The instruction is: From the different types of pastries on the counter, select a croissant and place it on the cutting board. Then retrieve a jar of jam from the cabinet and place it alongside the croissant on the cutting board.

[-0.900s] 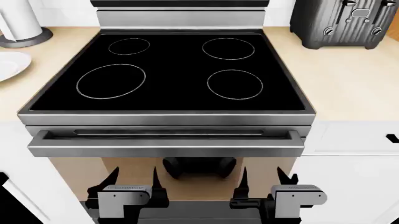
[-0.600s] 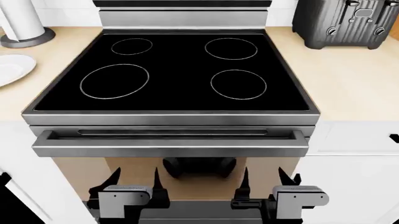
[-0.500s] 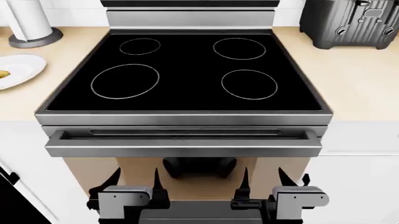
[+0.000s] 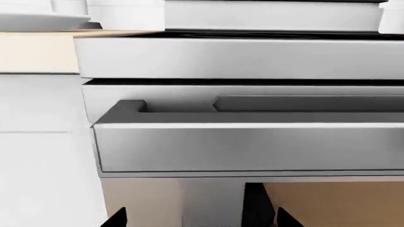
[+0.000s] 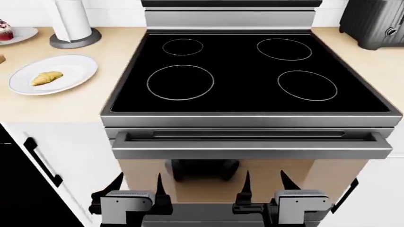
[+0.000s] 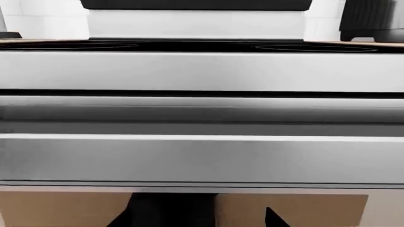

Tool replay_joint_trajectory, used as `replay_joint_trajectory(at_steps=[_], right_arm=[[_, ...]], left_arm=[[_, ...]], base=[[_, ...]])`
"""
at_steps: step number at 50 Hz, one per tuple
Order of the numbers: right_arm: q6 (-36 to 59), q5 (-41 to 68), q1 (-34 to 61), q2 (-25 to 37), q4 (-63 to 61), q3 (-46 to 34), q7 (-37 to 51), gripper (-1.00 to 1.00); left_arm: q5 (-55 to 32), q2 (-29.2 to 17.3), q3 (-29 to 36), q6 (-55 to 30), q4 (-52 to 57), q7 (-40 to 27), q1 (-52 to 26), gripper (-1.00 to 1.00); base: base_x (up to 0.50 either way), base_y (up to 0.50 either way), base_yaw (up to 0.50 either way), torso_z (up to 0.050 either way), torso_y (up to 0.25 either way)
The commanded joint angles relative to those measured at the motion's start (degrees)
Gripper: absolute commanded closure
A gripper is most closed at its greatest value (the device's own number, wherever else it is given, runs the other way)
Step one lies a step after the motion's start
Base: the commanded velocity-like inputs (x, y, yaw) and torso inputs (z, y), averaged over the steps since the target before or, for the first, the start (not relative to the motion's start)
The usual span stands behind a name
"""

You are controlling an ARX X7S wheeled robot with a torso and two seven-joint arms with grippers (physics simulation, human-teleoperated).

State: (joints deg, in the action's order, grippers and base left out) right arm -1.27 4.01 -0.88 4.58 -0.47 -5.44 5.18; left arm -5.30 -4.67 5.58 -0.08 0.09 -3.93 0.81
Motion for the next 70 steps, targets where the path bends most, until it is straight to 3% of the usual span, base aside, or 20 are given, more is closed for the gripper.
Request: replay_joint_trajectory(at_steps=[1, 70], right_arm=[[-0.3, 0.4, -0.1, 0.8, 0.0, -1.1, 1.0, -1.00], [-0.7, 4.3, 0.2, 3.9, 0.2, -4.3, 4.8, -1.00]], left_arm=[[-0.7, -0.9, 1.0, 0.1, -0.1, -0.9, 0.0, -1.00], [-3.8, -3.7, 4.4, 0.1, -0.9, -5.0, -1.1, -1.00]], base=[[0.00, 0.50, 0.00, 0.000, 0.000], [0.00, 0.50, 0.00, 0.000, 0.000]])
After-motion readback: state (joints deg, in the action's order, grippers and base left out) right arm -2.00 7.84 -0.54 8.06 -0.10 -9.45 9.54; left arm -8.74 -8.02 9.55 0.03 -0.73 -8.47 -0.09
